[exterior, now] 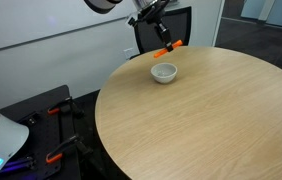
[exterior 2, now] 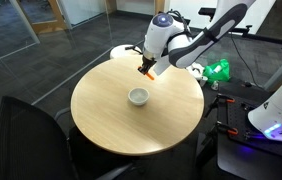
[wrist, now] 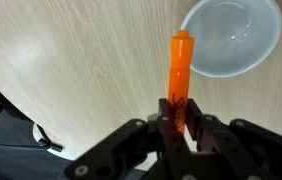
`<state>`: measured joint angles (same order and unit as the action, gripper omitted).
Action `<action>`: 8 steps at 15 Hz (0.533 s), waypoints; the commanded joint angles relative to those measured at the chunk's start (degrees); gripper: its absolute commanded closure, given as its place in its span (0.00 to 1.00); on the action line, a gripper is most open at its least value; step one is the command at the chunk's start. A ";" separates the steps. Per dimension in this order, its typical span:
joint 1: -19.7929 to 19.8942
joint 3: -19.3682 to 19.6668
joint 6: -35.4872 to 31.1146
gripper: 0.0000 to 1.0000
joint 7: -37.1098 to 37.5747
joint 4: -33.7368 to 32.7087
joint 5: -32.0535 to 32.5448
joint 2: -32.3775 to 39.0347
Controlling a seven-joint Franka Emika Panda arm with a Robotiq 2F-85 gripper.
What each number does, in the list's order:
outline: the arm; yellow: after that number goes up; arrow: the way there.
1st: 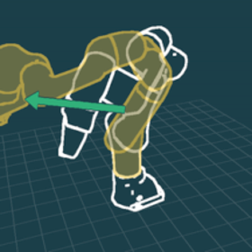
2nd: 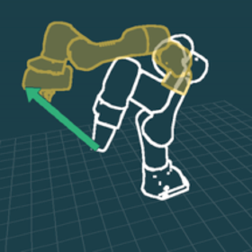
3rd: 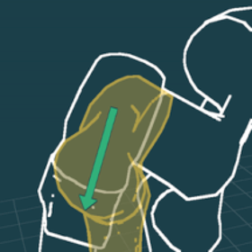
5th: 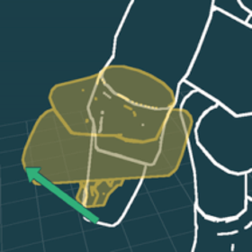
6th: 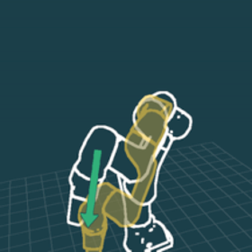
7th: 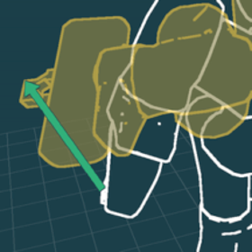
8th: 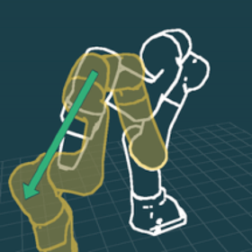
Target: Put the orange marker in the white bowl
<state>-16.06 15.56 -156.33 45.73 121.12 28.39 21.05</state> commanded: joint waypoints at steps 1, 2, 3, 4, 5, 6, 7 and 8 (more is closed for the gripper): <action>1.13 -1.66 -2.05 0.95 0.17 -1.47 -1.26 2.05; 0.97 -1.72 -2.47 0.95 0.15 -1.66 -1.52 2.59; 0.74 -1.69 -2.98 0.95 0.20 -1.96 -1.58 3.30; 0.48 -1.51 -3.41 0.95 0.40 -2.36 -1.50 4.10; 0.31 -1.35 -4.09 0.95 0.42 -2.76 -1.56 4.96; 0.08 -1.11 -4.82 0.95 0.56 -3.26 -1.71 6.00; -0.11 -0.88 -5.32 0.95 0.58 -3.80 -1.95 6.95; -0.36 -0.65 -5.74 0.95 0.63 -4.32 -2.24 7.89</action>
<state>-15.97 14.45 -160.11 45.73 119.17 27.44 25.91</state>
